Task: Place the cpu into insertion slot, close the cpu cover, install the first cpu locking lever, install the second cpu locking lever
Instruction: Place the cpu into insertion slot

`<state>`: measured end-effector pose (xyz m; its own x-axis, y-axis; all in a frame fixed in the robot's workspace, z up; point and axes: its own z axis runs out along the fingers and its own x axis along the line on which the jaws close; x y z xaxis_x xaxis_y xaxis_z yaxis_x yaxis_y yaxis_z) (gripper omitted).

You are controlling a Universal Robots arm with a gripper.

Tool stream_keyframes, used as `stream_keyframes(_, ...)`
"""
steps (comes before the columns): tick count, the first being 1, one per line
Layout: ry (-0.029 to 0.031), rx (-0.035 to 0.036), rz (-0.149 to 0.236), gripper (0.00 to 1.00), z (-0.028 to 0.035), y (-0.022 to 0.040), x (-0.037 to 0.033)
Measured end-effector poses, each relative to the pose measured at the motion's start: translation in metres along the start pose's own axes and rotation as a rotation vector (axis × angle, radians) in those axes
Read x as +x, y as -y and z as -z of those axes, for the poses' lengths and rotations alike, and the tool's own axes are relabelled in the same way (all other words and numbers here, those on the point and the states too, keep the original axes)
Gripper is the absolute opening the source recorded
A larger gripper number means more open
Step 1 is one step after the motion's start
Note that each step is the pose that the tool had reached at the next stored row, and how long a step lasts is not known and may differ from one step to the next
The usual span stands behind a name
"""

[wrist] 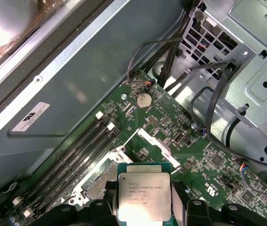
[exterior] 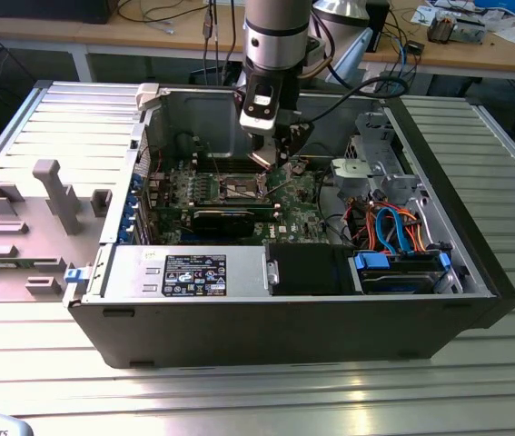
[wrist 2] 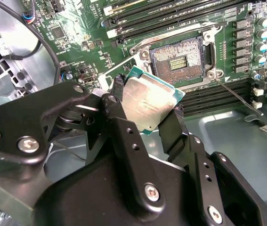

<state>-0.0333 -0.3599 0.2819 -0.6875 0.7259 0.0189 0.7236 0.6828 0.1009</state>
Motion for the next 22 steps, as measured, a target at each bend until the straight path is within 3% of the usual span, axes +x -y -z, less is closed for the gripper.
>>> stream_keyframes(22, 0.0042, -0.0008, -0.042, 0.54, -0.0009, 0.0001, 0.0)
